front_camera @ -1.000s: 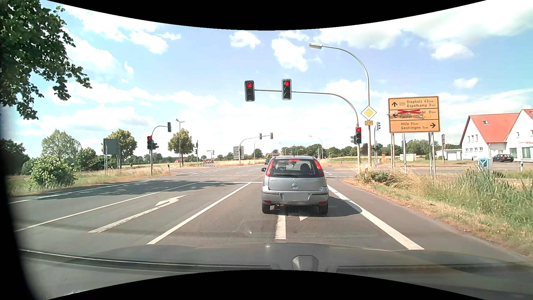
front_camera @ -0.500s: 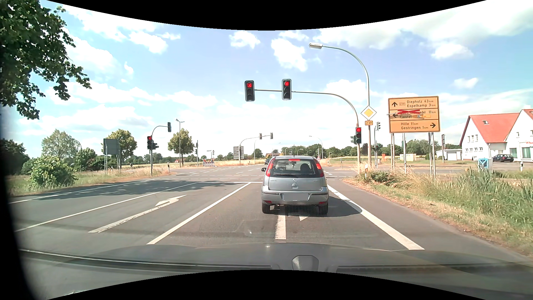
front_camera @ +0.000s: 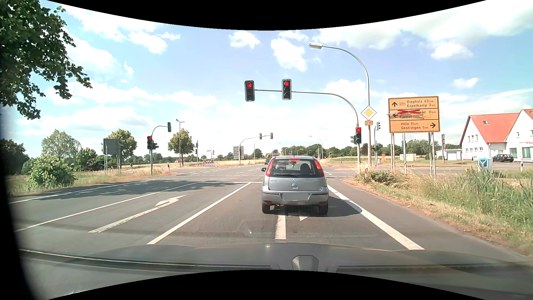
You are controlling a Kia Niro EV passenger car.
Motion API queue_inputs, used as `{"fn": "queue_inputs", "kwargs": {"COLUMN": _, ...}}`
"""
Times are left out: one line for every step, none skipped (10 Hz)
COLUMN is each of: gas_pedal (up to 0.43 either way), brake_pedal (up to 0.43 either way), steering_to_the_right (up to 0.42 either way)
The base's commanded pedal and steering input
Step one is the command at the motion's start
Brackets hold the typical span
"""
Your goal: Follow the waypoints while adhering to traffic rules and regulations
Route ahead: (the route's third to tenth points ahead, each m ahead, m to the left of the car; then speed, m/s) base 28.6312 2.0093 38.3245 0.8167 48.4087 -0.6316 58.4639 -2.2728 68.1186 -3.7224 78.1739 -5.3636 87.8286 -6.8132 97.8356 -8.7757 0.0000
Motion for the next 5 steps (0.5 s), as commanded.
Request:
{"fn": "queue_inputs", "kwargs": {"gas_pedal": 0.000, "brake_pedal": 0.006, "steering_to_the_right": 0.007}}
{"fn": "queue_inputs", "kwargs": {"gas_pedal": 0.000, "brake_pedal": 0.006, "steering_to_the_right": 0.008}}
{"fn": "queue_inputs", "kwargs": {"gas_pedal": 0.000, "brake_pedal": 0.006, "steering_to_the_right": 0.007}}
{"fn": "queue_inputs", "kwargs": {"gas_pedal": 0.000, "brake_pedal": 0.006, "steering_to_the_right": 0.008}}
{"fn": "queue_inputs", "kwargs": {"gas_pedal": 0.000, "brake_pedal": 0.006, "steering_to_the_right": 0.008}}
